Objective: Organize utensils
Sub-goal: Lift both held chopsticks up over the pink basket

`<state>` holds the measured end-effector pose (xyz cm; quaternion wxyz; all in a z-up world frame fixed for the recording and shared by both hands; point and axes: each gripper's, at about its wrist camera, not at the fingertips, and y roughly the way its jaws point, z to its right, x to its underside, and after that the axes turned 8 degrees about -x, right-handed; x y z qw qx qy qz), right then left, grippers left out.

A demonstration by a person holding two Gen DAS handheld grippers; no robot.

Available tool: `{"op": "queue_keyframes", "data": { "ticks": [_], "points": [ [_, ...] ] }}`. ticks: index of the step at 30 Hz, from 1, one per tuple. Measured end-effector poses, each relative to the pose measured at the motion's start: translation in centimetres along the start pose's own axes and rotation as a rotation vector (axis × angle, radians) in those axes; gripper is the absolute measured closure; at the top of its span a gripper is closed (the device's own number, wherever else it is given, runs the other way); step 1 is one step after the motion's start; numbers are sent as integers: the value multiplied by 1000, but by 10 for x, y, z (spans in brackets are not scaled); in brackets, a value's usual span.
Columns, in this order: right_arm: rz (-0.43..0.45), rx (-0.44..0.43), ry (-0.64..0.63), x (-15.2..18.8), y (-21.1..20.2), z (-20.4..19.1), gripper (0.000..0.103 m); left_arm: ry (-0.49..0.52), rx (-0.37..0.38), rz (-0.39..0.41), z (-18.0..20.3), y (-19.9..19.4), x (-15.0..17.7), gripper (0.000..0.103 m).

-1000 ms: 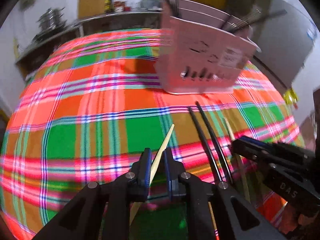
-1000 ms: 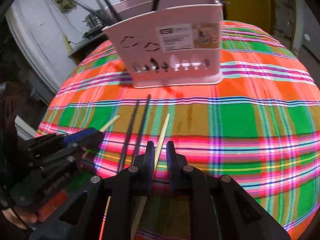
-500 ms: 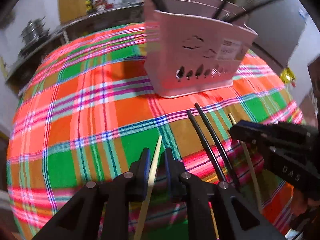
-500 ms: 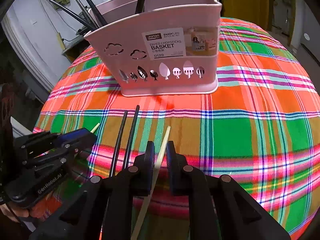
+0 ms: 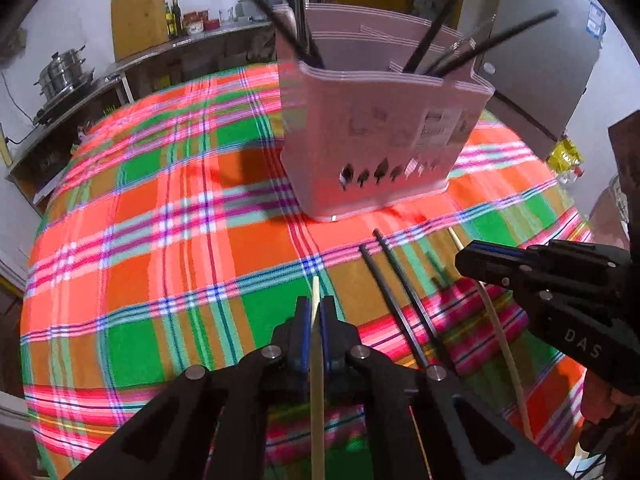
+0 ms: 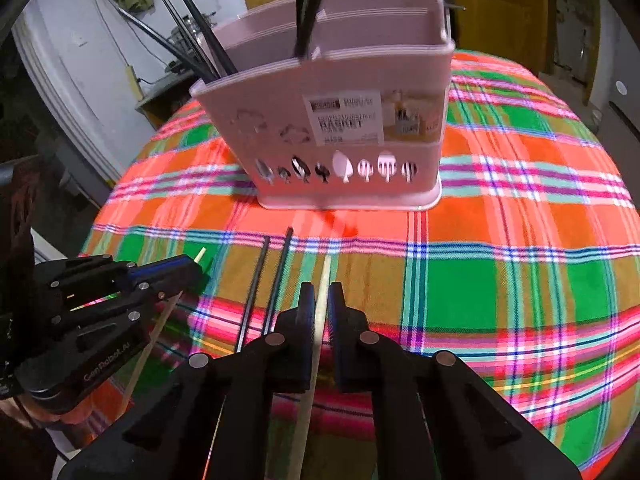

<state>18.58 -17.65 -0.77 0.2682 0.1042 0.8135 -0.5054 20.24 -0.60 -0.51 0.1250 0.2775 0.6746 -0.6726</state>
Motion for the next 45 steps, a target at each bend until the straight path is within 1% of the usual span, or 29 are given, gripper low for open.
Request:
{"op": "queue_keyframes", "data": {
  "ticks": [12,16,21,25,29,38,45],
  "points": [
    [155,-23,-45,-26,-66,-19,97,-49,14,159,-17,-79,-30,98],
    [215,-20,-65,-32,-91,-24,97,-57,10,212,-19,-102,-41,98],
    [264,-13,-76,-36,-110,-29,98,-71,12,266,-22,-124,-48,98],
    [279,-10,-80,-34,-118,-29,98,-77,18,274,-20,-130,-43,98],
    [275,-7,-87,-28,-120,-30,98,-81,28,275,-19,-134,-34,98],
    [270,6,-116,-16,-131,-33,98,-79,33,254,-17,-142,-23,98],
    [317,5,-120,-17,-146,-37,99,-101,54,255,-21,-152,-28,98]
  ]
}}
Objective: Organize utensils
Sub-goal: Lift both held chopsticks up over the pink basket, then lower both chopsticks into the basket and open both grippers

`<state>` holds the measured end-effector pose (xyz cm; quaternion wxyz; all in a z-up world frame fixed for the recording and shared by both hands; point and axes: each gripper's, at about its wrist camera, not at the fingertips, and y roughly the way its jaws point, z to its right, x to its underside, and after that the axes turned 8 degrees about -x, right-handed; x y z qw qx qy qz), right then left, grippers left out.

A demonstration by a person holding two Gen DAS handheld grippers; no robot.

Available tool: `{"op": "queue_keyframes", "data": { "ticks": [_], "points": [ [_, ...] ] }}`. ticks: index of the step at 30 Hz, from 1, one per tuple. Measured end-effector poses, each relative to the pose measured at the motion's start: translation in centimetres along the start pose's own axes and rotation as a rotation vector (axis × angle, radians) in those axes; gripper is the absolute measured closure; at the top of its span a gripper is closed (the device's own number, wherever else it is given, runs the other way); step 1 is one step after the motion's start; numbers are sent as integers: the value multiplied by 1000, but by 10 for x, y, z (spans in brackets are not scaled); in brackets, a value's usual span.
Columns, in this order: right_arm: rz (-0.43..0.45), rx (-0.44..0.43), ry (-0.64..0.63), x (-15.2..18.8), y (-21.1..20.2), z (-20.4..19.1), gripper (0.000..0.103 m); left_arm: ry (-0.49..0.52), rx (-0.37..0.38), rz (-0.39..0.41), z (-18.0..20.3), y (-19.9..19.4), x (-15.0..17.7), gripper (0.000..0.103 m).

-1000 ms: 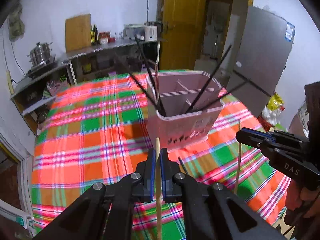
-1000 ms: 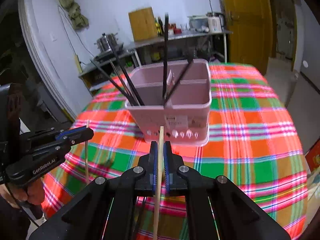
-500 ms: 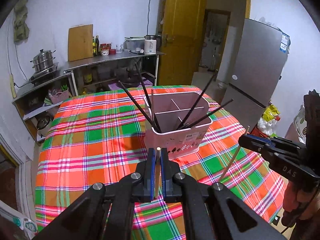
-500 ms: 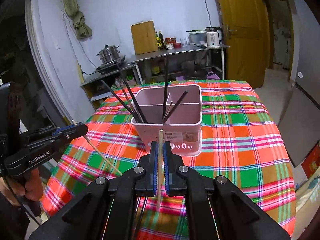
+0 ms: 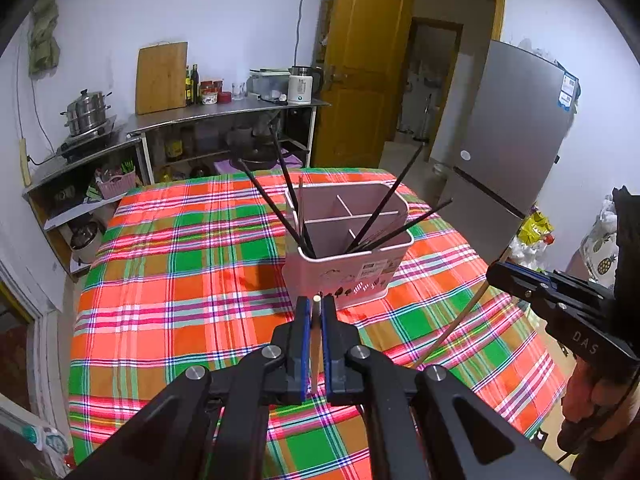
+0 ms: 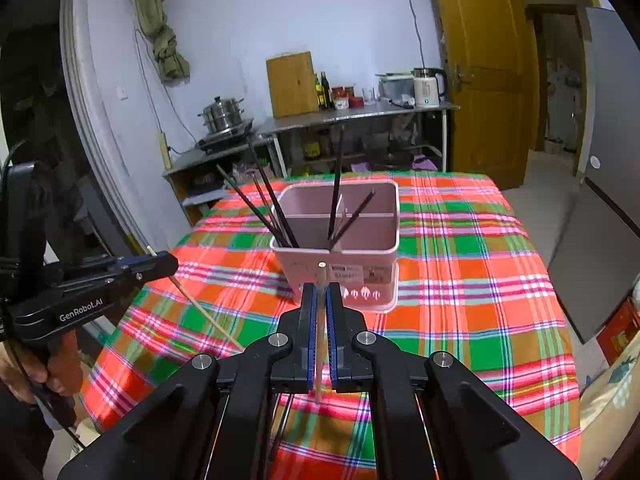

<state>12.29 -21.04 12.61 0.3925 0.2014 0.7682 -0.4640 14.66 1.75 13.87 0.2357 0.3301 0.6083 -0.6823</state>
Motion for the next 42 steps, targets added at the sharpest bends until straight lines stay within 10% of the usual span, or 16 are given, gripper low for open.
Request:
{"op": "queue_keyframes", "data": {
  "ticks": [27,42],
  "points": [
    [255,-11,-11,-100,-7,-9,99,-58,29,176,-6,-15,-134,98],
    [218,19,-13,-86,41,3,99,-82,32,119,-8,52,-110,98]
  ]
}}
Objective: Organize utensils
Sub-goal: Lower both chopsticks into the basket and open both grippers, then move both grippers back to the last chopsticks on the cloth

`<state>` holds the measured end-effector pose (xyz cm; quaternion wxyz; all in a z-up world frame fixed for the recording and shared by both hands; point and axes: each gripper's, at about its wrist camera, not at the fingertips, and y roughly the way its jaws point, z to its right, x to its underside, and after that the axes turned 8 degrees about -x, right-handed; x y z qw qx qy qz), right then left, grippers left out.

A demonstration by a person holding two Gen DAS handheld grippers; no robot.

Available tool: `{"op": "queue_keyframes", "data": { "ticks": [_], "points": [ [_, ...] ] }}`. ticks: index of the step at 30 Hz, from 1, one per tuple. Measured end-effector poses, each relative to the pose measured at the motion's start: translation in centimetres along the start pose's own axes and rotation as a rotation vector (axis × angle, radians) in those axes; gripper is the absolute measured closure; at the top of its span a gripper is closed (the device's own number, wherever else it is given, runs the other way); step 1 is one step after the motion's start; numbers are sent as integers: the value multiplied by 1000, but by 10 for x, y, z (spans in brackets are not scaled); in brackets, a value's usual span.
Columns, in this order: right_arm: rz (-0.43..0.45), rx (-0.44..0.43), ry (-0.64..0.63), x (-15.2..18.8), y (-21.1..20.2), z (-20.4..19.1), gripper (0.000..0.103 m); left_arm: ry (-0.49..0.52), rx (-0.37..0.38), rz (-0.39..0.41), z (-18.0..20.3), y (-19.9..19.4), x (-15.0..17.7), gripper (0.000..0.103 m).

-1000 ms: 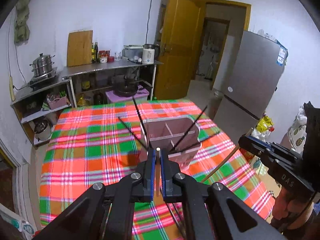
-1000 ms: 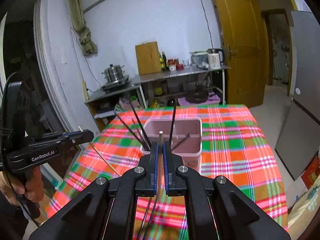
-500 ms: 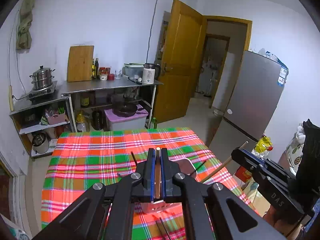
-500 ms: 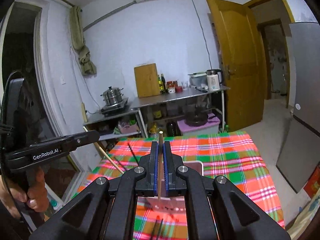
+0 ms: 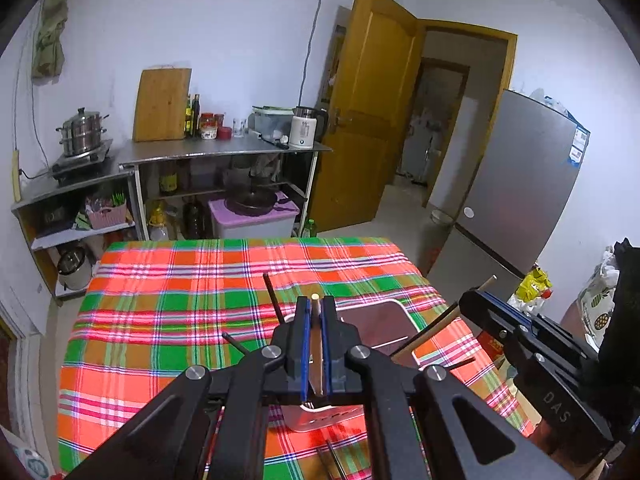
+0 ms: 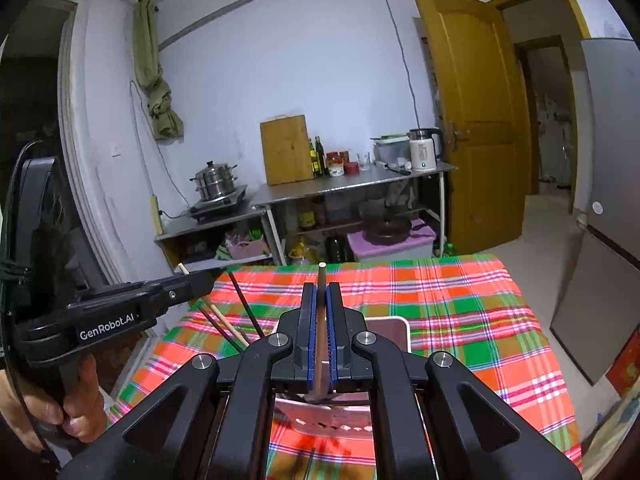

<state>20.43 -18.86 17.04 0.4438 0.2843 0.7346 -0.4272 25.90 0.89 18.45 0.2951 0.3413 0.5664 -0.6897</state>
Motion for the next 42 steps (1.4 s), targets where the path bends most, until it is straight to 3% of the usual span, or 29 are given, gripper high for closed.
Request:
{"op": "queue_keyframes", "data": {
  "ticks": [15,20,24,32,42],
  "points": [
    [-100,8,10,35,27,13,99,12,1,-107,-4,44,42,98],
    [-132,2,8,35,29,12,98,10,2,-110,-6,42,46,98],
    [-124,2,6,31,23,9,93,6,-3,-85,-9,32,43,97],
    [-77,-3,-12,23,-3,5,92,-2,-12,-28,-13,-1,40,96],
    [-43,-12,9,35,-44,5,92,-9,-8,15,-11,-49,72,96]
  ]
}}
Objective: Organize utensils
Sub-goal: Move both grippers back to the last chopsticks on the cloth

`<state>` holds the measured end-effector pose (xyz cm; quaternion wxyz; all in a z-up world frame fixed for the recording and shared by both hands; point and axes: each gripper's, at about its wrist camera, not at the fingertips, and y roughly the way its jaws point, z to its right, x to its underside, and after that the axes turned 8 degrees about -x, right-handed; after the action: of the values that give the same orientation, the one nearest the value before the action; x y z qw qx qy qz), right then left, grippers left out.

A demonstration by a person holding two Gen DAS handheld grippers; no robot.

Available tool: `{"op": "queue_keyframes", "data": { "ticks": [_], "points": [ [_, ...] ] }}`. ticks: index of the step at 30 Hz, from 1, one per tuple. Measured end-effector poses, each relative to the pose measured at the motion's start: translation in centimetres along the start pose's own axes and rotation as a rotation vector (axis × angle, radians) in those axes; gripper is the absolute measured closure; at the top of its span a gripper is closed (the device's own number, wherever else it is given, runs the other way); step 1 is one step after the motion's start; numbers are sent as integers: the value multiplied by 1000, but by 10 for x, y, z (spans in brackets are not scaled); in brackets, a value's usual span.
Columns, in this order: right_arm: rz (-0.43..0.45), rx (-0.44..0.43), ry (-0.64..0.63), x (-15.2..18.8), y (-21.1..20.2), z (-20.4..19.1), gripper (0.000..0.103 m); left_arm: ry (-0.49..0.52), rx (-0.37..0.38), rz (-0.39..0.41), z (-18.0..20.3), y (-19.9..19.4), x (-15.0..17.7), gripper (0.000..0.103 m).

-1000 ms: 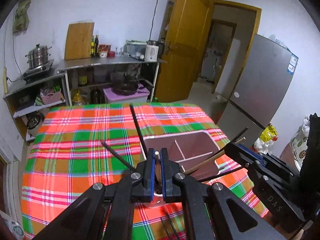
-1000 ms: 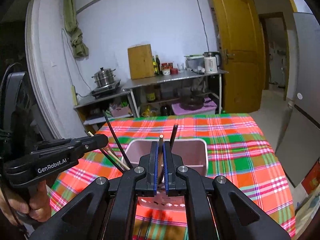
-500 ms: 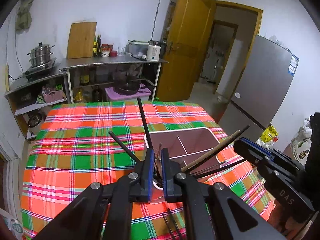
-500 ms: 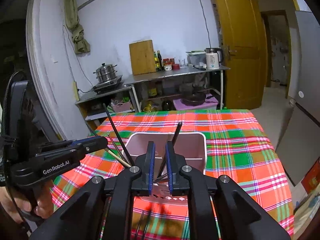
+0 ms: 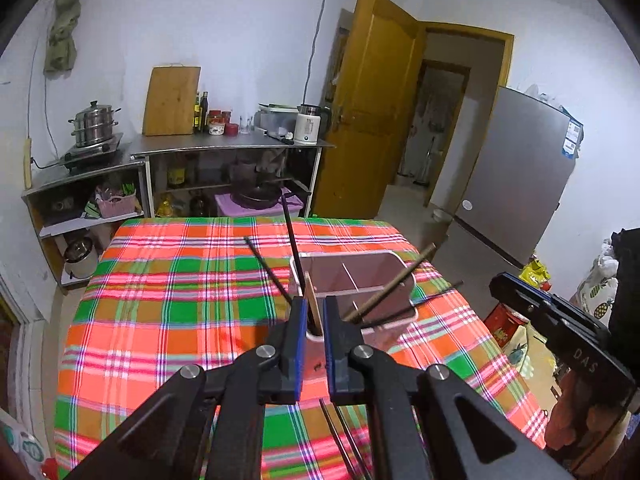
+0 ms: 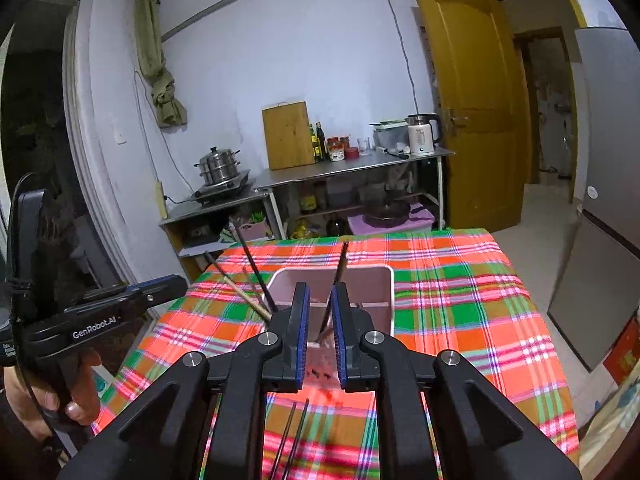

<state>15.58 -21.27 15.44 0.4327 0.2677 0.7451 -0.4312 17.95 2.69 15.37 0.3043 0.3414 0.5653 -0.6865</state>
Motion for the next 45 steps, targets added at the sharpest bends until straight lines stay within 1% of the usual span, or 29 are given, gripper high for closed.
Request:
{"op": "queue_keyframes", "data": {
  "ticks": [6,11,16,21,28,33,42,44,45],
  "points": [
    [-6,0,25,23,-21,2,91,4,-1,-3,4,-20,33,96],
    [-27,0,56,49,-33,6,91,12,5,-24,9,-30,67,96],
    [-55,1,87,73,-43,15,91,-9,11,-66,9,-27,96,96],
    [-86,7,109,93,-46,21,91,-28,13,-112,8,-18,116,96],
    [-126,7,130,116,-42,23,91,-33,15,-151,10,-7,131,96],
    [-151,3,118,125,-35,20,91,-42,14,-178,10,5,141,96],
    [-201,-14,114,138,-17,18,91,-58,20,-259,16,41,157,96],
    [-212,-15,120,141,-13,21,91,-62,22,-276,17,50,159,95],
    [-216,-16,123,142,-11,22,91,-66,22,-281,18,54,159,91]
  ]
}}
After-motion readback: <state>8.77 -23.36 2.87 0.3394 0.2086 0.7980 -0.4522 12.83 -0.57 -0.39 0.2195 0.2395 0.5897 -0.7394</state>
